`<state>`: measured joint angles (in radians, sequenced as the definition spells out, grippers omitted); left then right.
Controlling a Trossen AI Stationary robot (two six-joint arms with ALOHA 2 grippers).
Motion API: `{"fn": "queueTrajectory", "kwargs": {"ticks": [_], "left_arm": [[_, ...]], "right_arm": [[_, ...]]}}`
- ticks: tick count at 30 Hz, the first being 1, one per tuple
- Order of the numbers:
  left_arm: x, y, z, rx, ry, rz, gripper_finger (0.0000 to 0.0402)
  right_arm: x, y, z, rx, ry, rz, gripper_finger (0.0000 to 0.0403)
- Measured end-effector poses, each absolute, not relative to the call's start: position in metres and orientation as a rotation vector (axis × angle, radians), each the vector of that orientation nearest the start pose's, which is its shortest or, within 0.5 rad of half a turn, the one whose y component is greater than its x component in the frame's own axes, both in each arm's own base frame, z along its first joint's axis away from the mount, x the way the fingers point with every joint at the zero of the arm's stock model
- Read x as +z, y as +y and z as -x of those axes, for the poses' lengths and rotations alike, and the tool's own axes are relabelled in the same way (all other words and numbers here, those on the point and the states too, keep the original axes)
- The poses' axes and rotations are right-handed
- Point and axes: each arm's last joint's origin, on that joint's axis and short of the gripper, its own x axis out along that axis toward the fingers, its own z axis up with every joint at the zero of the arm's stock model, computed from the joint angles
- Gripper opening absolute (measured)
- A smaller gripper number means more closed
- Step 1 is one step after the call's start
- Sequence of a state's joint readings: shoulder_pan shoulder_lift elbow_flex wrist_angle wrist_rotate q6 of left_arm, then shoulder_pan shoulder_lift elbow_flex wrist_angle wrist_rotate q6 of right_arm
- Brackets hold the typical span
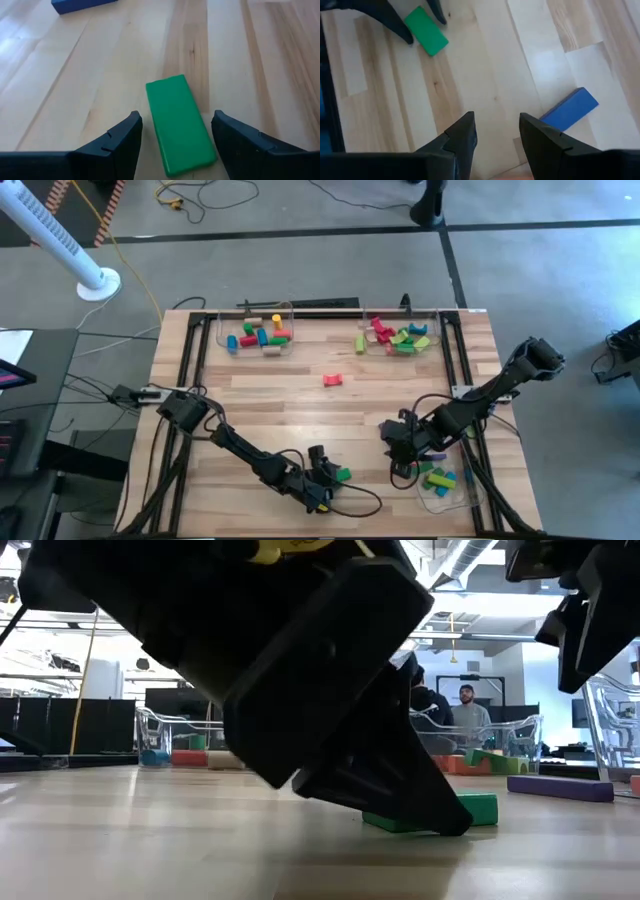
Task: Sort blocks by size
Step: Put the green rectangular block into the bottom transparent bin
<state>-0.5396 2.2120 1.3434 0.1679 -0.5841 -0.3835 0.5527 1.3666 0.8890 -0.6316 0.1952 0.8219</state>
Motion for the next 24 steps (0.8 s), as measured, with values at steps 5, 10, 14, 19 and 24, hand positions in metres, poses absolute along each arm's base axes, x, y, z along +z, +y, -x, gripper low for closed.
{"fn": "queueTrajectory", "kwargs": {"ticks": [5, 10, 14, 19, 24], "left_arm": [[0.105, -0.216, -0.394, 0.173, 0.616, 0.003, 0.0205], [0.102, -0.211, -0.393, 0.179, 0.666, -0.05, 0.0136], [0.102, -0.211, -0.393, 0.145, 0.675, -0.135, 0.0122], [0.113, -0.205, -0.392, 0.102, 0.695, -0.246, 0.0122], [0.136, -0.185, -0.388, 0.113, 0.757, -0.346, 0.0122]], "right_arm": [[0.218, 0.132, -0.221, -0.101, 1.039, -0.32, 0.0179], [0.22, 0.13, -0.226, -0.091, 0.999, -0.29, 0.0179], [0.222, 0.129, -0.229, -0.08, 0.952, -0.235, 0.0179], [0.223, 0.128, -0.231, -0.081, 0.905, -0.134, 0.0179], [0.224, 0.132, -0.228, -0.094, 0.871, -0.039, 0.0179]]}}
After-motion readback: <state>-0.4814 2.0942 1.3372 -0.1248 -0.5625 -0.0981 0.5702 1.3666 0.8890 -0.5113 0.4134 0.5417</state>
